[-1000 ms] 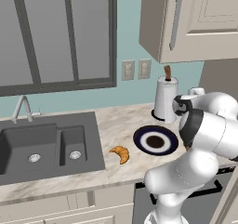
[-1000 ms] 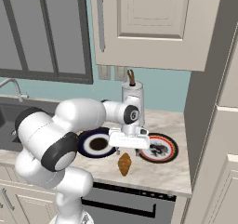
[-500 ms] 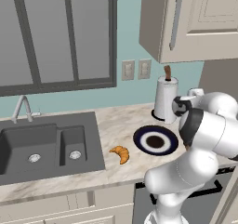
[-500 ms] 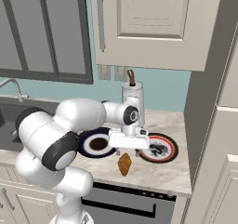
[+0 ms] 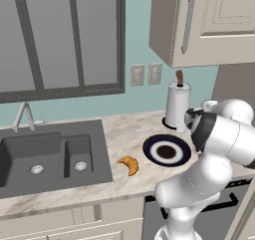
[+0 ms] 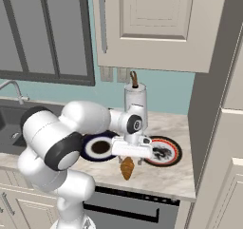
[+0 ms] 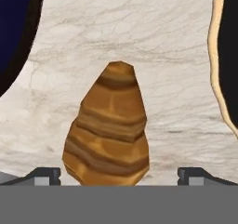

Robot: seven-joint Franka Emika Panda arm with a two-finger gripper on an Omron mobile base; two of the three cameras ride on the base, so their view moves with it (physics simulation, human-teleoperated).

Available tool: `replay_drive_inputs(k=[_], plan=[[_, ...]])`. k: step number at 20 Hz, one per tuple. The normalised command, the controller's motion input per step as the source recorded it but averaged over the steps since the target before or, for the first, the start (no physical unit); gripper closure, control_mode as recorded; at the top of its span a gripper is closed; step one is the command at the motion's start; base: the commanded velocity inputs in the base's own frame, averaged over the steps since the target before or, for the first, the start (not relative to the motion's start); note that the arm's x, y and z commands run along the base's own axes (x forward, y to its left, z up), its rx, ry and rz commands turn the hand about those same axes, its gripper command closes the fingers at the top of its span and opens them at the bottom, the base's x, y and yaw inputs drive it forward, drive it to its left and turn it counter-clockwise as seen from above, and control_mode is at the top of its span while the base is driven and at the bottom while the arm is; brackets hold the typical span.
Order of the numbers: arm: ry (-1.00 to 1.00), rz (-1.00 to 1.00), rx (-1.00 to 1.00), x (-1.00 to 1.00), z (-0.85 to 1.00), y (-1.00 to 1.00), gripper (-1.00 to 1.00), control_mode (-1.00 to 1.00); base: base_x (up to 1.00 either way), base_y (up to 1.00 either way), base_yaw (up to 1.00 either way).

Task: Place the pastries on the plates.

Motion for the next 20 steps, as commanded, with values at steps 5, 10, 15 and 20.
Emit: replay_drive_inputs(k=[5, 10, 15, 20], plan=[[-0.04, 0.0, 0.01, 0.0, -0.24, 0.0, -1.0, -1.0, 0.0, 0.0, 0.0], [0.0, 0.0, 0.02, 0.0, -0.2, 0.0, -1.0, -1.0, 0.0, 0.0, 0.0], [-0.01, 0.0, 0.01, -0.02, -0.28, 0.0, -1.0, -1.0, 0.0, 0.0, 0.0], [-0.03, 0.0, 0.0, -0.08, -0.46, 0.0, -1.0, -1.0, 0.0, 0.0, 0.0]])
